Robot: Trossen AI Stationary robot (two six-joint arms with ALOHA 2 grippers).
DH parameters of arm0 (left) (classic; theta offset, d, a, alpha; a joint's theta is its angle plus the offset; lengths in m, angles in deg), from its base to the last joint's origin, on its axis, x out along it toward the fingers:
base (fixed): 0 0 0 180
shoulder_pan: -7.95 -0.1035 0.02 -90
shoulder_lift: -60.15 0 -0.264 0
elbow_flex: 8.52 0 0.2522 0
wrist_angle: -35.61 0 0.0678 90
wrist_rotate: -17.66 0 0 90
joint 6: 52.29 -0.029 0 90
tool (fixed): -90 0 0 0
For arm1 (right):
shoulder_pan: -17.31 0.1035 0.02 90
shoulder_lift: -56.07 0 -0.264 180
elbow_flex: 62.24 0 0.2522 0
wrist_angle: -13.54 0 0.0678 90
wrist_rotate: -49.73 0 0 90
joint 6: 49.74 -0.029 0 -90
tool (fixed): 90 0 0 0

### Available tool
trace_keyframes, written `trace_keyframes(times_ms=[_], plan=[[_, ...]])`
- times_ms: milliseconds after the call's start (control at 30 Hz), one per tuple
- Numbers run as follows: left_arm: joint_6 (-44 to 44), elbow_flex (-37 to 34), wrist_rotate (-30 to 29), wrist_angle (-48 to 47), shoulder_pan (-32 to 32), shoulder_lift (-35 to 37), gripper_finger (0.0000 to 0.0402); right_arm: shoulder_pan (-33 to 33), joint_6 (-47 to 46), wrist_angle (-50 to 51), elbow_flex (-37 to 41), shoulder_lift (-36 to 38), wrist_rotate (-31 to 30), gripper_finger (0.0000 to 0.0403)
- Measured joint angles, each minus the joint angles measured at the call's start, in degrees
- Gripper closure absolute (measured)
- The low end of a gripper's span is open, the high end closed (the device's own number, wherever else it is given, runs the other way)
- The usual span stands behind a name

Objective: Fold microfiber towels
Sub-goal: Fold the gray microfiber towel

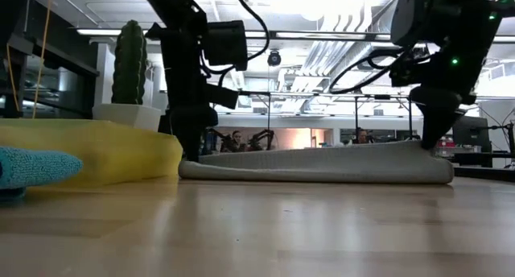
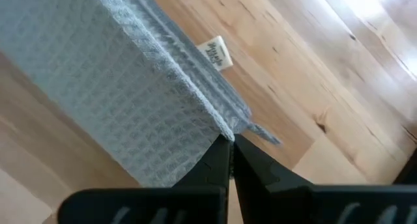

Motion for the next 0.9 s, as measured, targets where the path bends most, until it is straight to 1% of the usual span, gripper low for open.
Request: trace_keyframes(times_ms=[167, 400, 733, 833, 900], plan=[[-0.18, -0.22, 0.0, 1.6, 0.0, 0.0, 0.0401, -1.11, -0.06, -1.35, 0.0, 0.0, 0.33, 0.0403], [-2.86, -0.22, -0.53, 2.84, -0.15, 0.0, 0.04, -1.11, -1.51, -1.7, 0.0, 0.0, 0.42, 0.0403], [-3.03, -0.22, -3.84, 3.0, -0.26, 0.0, 0.0373, -1.11, -1.09, -1.73, 0.0, 0.0, 0.04, 0.0401], [-3.03, -0.22, -3.87, 2.98, -0.24, 0.0, 0.0365, -1.11, -1.07, -1.73, 0.0, 0.0, -0.21, 0.039], [-3.05, -0.22, -3.92, 2.98, -0.24, 0.0, 0.0358, -1.09, -1.07, -1.73, 0.0, 0.0, -0.75, 0.0374]])
